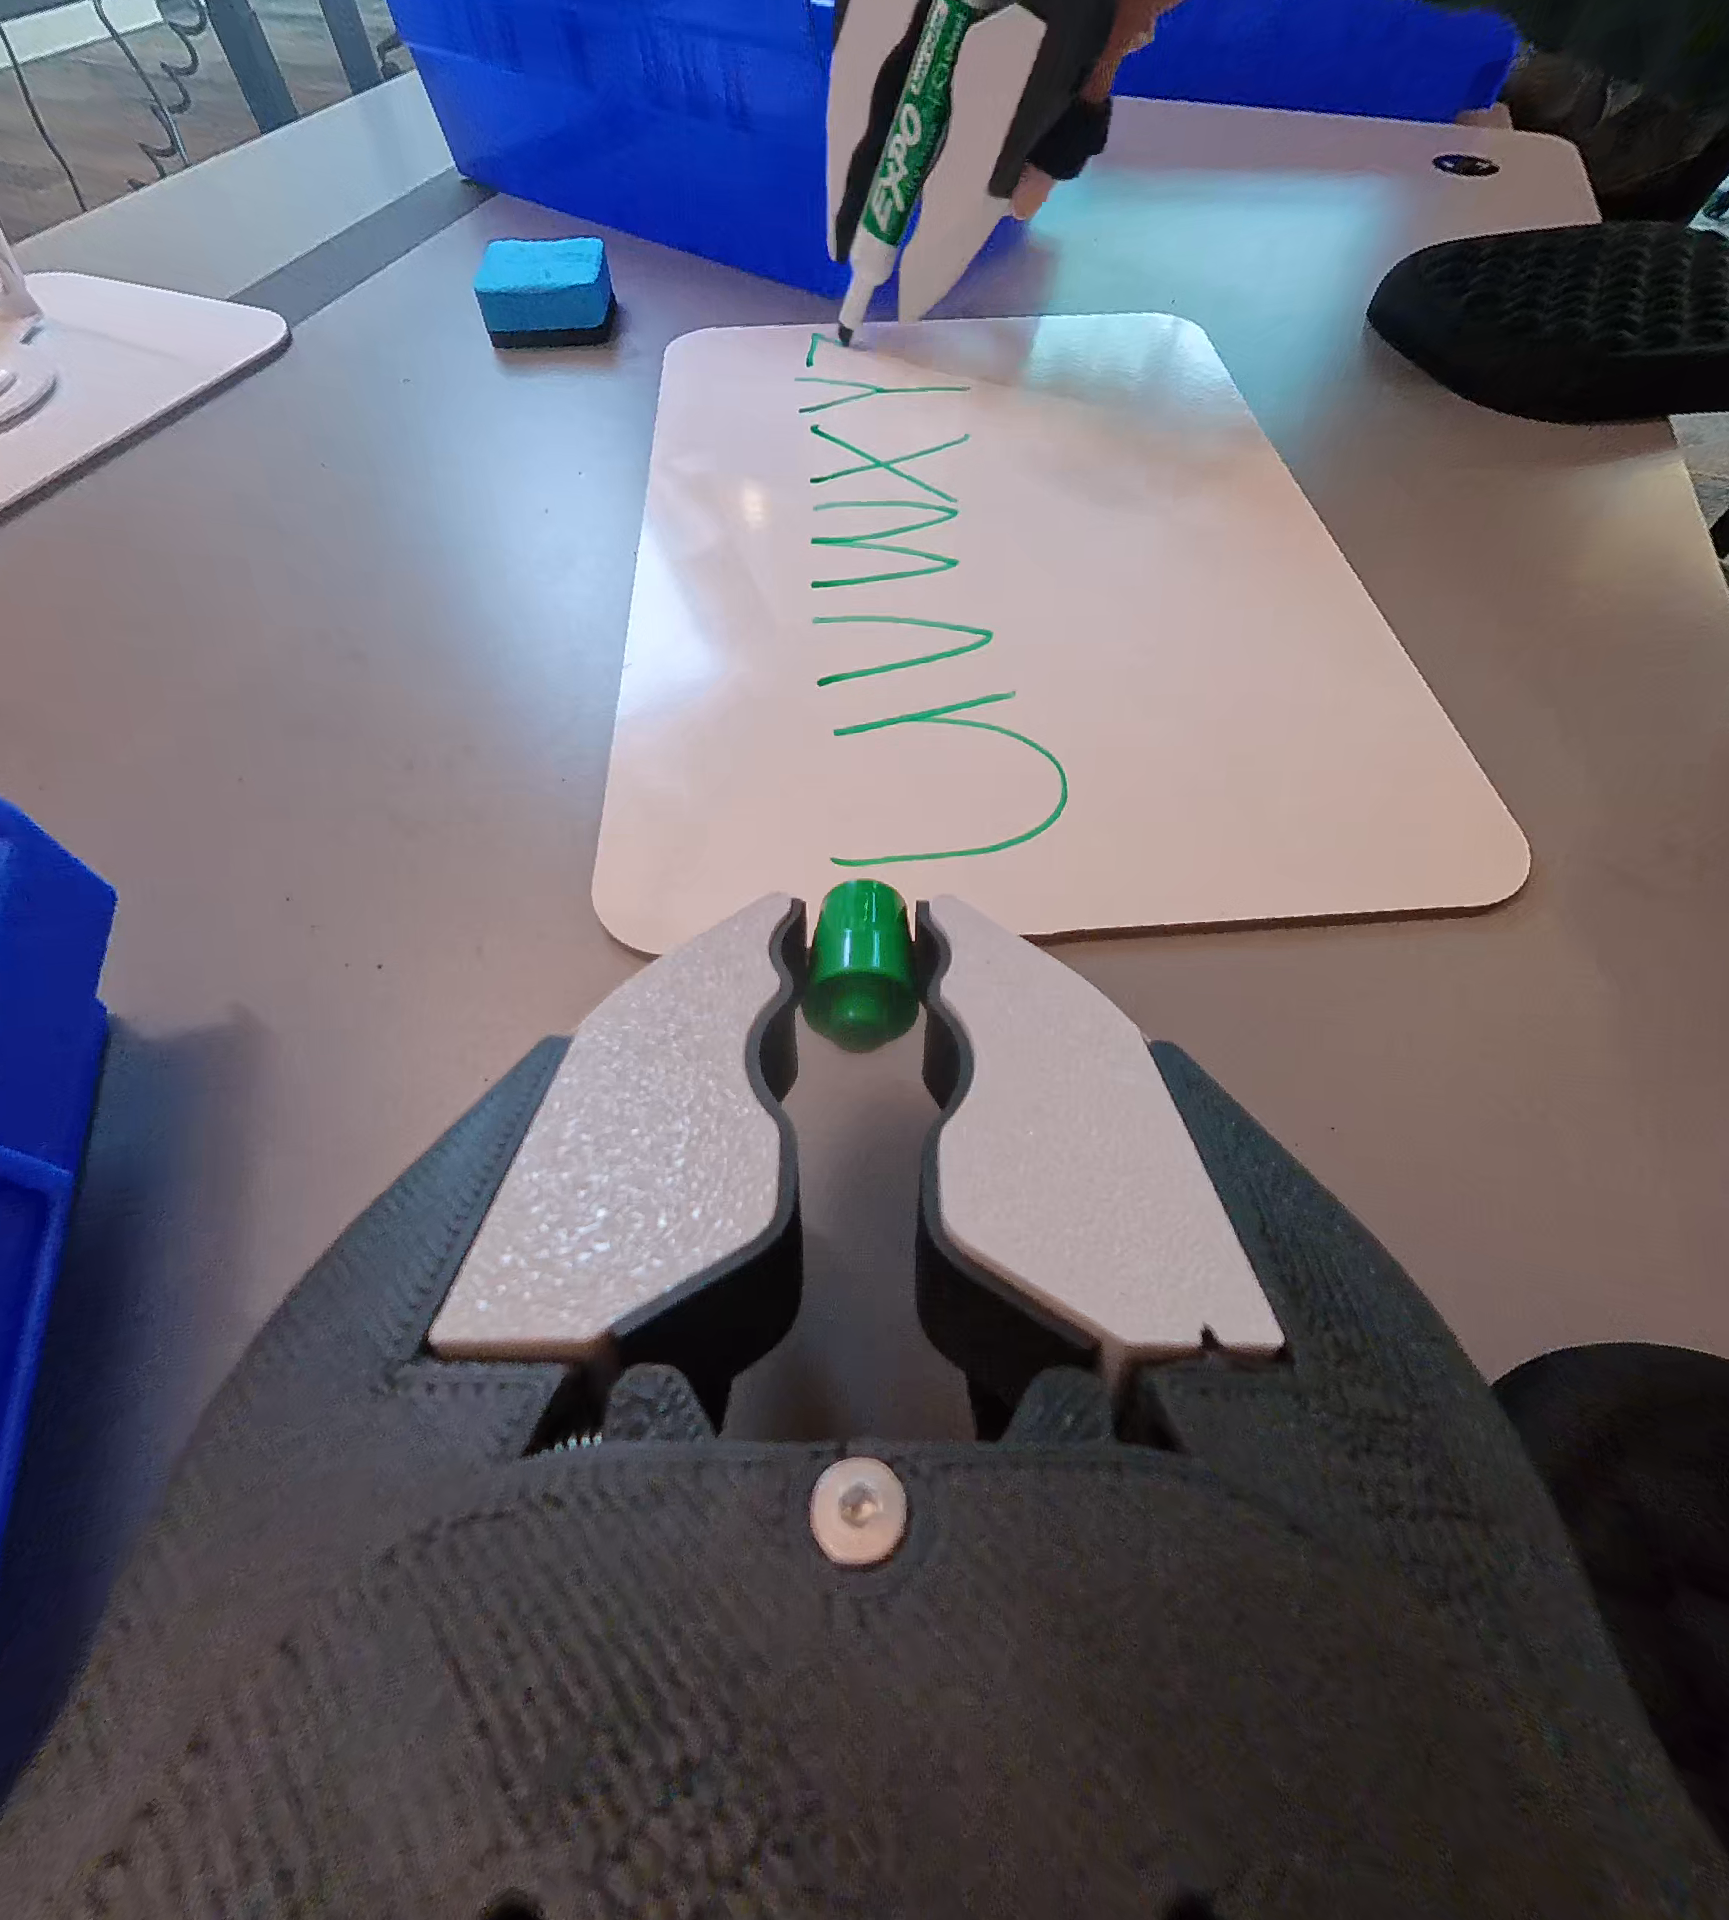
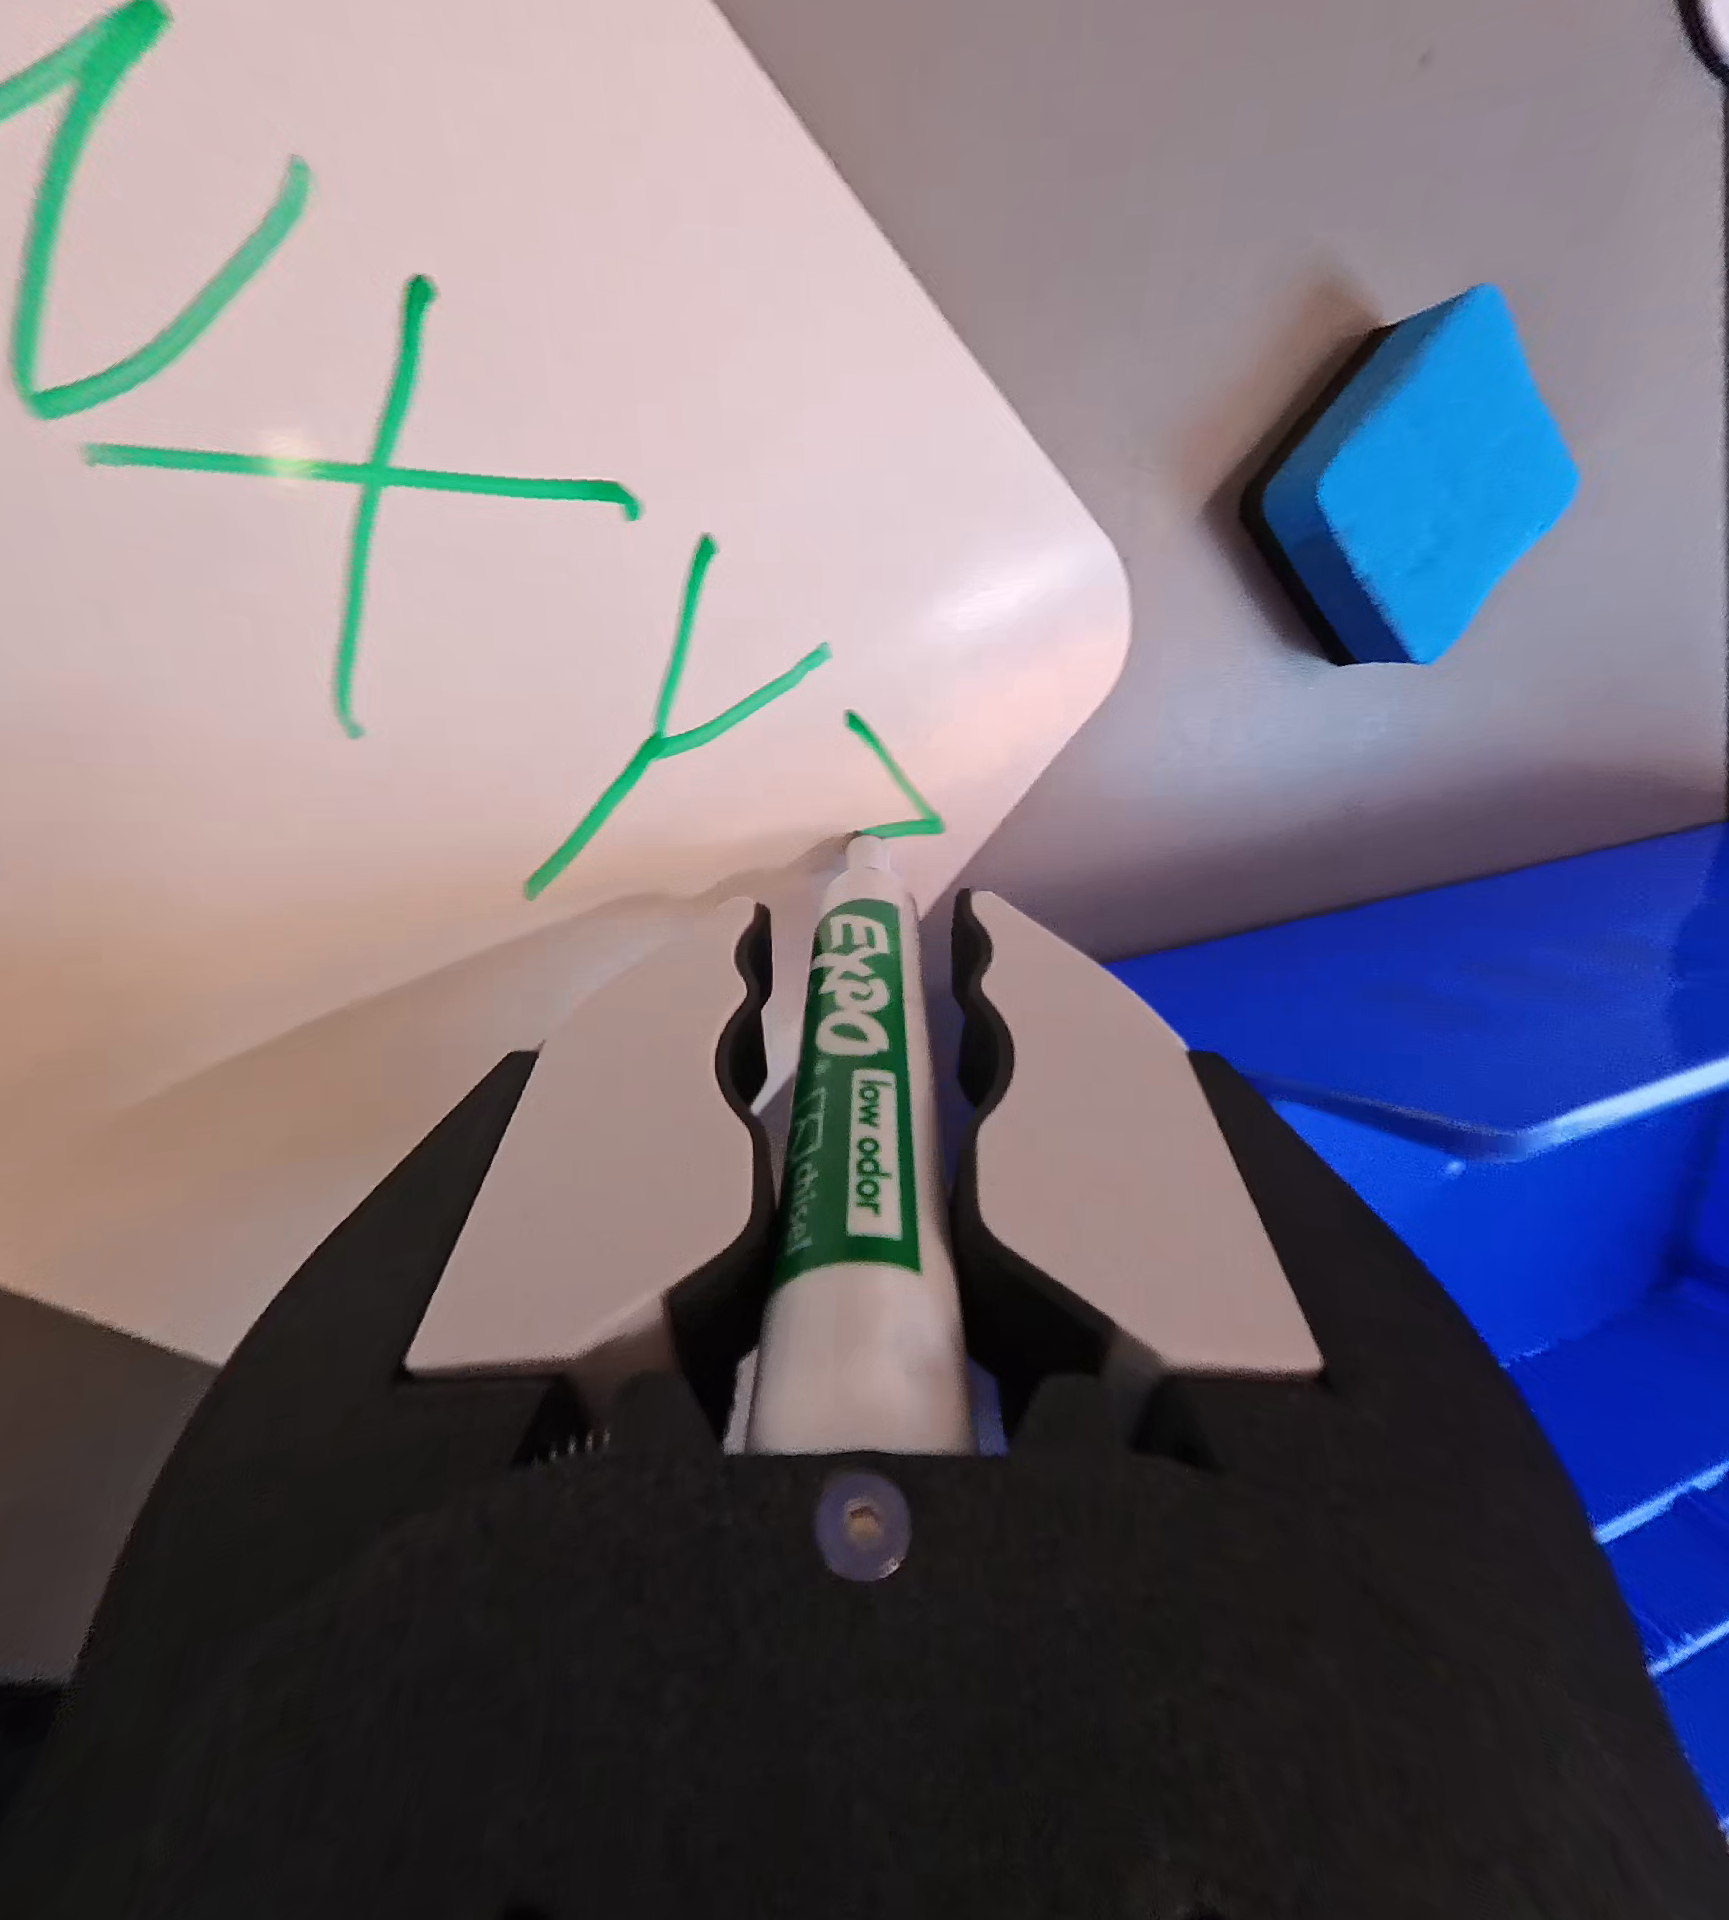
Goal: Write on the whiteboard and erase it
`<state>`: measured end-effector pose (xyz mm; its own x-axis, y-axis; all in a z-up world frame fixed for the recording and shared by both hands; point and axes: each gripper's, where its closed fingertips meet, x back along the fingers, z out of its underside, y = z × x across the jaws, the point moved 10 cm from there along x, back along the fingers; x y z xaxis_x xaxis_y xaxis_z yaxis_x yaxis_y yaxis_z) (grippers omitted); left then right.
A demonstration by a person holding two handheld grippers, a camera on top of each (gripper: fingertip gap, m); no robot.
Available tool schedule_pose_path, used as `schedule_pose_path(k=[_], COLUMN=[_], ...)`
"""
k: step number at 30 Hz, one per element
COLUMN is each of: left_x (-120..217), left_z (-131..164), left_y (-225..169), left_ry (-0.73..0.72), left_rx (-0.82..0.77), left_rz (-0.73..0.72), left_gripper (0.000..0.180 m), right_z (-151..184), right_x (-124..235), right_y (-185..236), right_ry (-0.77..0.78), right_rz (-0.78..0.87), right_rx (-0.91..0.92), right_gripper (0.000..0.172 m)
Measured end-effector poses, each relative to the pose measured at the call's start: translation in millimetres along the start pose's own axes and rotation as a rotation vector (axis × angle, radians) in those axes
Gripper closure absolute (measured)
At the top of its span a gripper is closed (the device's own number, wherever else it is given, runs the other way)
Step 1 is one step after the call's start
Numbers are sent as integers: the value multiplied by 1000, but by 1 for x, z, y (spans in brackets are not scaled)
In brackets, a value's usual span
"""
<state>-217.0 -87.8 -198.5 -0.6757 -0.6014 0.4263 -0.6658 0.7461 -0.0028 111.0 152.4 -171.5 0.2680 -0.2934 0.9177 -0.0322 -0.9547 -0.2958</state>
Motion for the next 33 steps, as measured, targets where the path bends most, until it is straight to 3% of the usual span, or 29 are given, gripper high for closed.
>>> schedule_pose_path(k=[7,16,19,22,26,29,33], left_x=[-1,-1,-1,-1,-6,-19,-34], left_z=[0,0,-1,-5,-29,-57,-93], left_y=[-1,-1,-1,-6,-24,-46,-76], left_ry=[4,8,-5,-66,-235,-317,-361], left_rx=[-7,-16,-12,-31,-250,-407,-625], left_rz=[4,2,7,35,34,63,110], left_gripper=[161,161,161,161,161,161,161], right_z=[2,34,33,21,-1,-18,-23], right_x=[16,16,38,71,93,90,89], right_y=[36,6,7,27,84,128,166], right_ry=[13,37,-210,-577,-1014,-1137,-1239], right_rz=[-74,-10,-24,-78,-306,-465,-533], right_rx=[50,-56,-146,-186,-261,-348,-487], right_gripper=[135,136,137,137,135,136,136])
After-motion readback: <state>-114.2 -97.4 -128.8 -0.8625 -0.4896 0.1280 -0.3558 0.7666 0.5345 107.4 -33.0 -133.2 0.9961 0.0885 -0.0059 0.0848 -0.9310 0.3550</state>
